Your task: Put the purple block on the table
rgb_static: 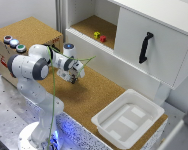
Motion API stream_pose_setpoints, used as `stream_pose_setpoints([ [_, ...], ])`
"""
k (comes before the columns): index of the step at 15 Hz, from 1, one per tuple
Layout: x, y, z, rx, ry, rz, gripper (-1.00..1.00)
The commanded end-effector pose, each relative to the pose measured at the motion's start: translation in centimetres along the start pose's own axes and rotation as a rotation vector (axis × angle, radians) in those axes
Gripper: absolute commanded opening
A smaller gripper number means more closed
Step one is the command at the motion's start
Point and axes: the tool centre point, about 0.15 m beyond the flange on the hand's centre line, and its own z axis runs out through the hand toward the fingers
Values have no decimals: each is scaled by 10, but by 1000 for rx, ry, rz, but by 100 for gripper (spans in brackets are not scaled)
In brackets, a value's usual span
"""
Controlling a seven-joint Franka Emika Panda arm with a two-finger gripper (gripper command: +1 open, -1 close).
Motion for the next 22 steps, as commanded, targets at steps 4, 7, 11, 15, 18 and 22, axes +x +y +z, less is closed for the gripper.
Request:
stream_pose_setpoints([
  [4,-21,-14,-32,57,39,73,100],
  [7,-14,-21,-64,80,53,86,100],
  [11,28,-44,-92,60,-89,-4,100],
  [15,70,-68,-127,17,-98,-42,100],
  [18,99,-78,-160,-21,-71,-25,100],
  [22,143,-80,-196,-79,-15,-13,100],
])
